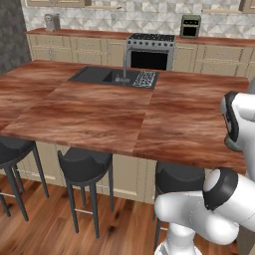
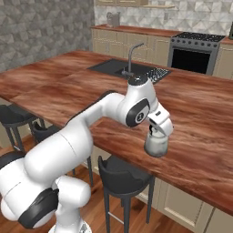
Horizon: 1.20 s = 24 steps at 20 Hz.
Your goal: The kettle is done boiling. Turn off the stove, then wait for 300 timesteps before moving the kettle to the dining table.
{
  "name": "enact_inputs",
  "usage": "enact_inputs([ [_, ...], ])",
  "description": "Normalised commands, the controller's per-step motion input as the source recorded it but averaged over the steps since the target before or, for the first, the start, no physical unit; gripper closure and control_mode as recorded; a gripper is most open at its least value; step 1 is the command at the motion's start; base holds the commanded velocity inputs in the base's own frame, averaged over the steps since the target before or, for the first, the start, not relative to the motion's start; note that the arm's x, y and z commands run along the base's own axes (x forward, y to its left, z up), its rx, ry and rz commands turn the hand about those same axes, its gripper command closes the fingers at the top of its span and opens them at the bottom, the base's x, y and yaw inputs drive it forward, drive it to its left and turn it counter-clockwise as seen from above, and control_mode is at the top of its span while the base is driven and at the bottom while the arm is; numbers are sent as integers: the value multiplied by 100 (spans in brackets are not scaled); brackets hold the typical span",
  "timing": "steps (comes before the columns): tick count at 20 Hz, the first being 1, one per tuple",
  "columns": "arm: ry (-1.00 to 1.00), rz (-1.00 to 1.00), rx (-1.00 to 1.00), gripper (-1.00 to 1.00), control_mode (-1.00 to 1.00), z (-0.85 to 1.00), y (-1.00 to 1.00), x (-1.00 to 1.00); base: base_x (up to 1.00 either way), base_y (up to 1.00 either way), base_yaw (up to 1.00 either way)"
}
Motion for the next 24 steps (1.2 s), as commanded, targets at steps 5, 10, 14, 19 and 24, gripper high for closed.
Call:
enact_inputs([
  [5, -4, 0, 0, 100, -100, -6, 2, 21, 0, 0, 0],
  [10, 0, 0, 0, 100, -100, -19, 5, 28, 0, 0, 0],
  [14, 0, 0, -2, 100, -100, -36, 6, 26, 0, 0, 0],
  [19, 0, 0, 0, 100, -100, -28, 0, 14, 0, 0, 0],
  [24, -1, 0, 0, 100, -100, -23, 0, 17, 0, 0, 0],
])
